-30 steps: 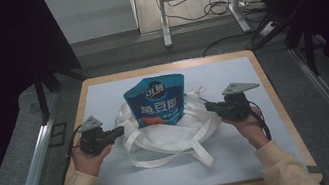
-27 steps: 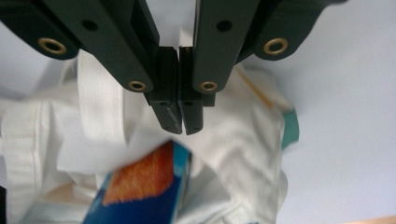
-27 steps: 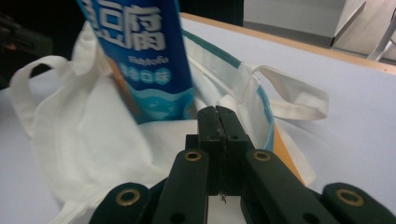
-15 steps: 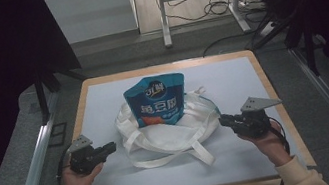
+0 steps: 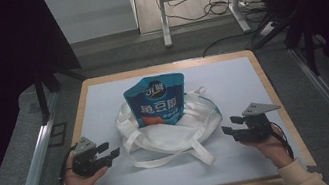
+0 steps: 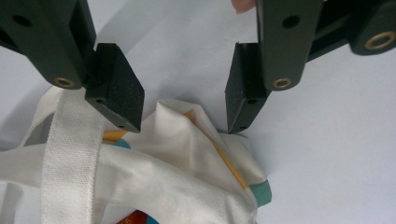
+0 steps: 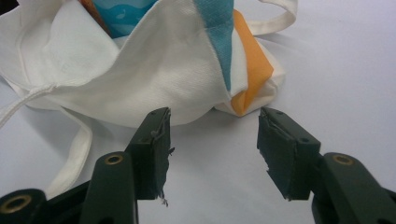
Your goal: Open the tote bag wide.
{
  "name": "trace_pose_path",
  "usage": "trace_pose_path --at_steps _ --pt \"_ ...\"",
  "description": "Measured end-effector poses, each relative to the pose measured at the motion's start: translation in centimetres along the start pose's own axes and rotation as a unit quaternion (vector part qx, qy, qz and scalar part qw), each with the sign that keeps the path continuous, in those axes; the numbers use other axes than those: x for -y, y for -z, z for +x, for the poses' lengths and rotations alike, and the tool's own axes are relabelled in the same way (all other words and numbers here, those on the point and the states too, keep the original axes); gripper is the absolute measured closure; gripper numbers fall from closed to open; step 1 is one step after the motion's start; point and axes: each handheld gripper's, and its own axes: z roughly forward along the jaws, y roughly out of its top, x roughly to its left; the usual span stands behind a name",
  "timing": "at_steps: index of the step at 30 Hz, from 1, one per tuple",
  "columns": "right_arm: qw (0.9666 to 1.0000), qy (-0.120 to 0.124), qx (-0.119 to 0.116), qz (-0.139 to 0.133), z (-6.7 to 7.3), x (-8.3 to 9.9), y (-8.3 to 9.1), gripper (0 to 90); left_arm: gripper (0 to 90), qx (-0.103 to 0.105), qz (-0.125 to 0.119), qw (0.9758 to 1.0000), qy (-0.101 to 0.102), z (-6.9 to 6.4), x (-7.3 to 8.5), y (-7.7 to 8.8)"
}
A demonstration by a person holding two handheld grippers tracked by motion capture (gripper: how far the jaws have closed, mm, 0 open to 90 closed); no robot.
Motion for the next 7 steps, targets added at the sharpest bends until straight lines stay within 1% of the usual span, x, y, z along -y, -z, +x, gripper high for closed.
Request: trace_pose_path --at_steps 4,7 --pt "1.0 -0.002 0.003 -0.008 -0.1 0.04 0.1 42.2 43.2 -0.004 0.0 1.0 -0.002 0.04 -0.02 -0.15" --pt "0.9999 -0.001 0.008 -0.007 -0.32 0.22 0.2 40.9 41.2 -0.003 0.004 1.0 -0.006 0.03 -0.03 -0.47"
